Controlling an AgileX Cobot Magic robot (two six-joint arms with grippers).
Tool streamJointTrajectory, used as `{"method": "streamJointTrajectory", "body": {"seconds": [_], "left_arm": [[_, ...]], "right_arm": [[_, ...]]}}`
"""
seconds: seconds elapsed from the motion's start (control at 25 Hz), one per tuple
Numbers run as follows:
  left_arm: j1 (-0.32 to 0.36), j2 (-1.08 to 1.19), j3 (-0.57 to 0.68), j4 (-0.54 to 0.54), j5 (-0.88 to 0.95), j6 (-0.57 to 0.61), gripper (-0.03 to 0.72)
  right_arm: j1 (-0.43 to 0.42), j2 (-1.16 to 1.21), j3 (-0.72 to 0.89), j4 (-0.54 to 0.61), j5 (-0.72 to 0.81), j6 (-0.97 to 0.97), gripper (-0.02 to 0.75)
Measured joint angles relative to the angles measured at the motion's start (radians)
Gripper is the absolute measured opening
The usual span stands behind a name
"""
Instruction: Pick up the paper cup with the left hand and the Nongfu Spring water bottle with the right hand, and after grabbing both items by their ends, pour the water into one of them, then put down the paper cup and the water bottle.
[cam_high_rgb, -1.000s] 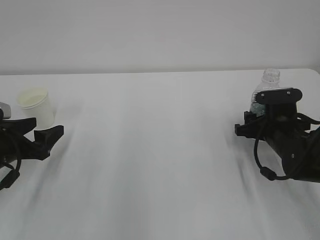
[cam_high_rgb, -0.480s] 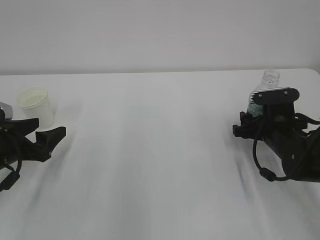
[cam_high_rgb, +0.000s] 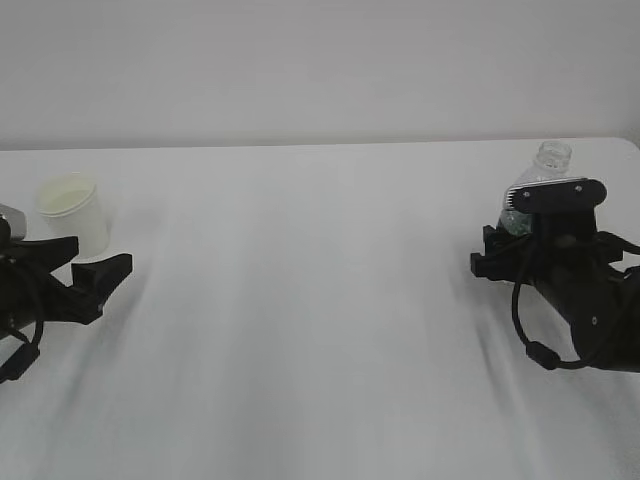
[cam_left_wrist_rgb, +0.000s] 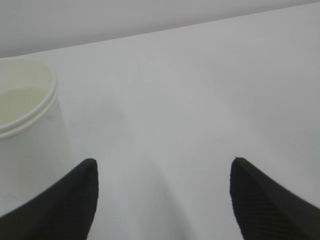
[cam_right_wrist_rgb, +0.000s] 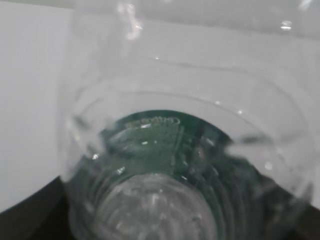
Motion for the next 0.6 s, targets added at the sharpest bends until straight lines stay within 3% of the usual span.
{"method": "streamJointTrajectory", "body": {"seconds": [0.6], "left_arm": [[0.0, 0.0, 0.0, 0.002, 0.0, 0.0, 0.587]], "right_arm": [[0.0, -0.101, 0.054, -0.002, 0.079, 0.006, 0.575]]}}
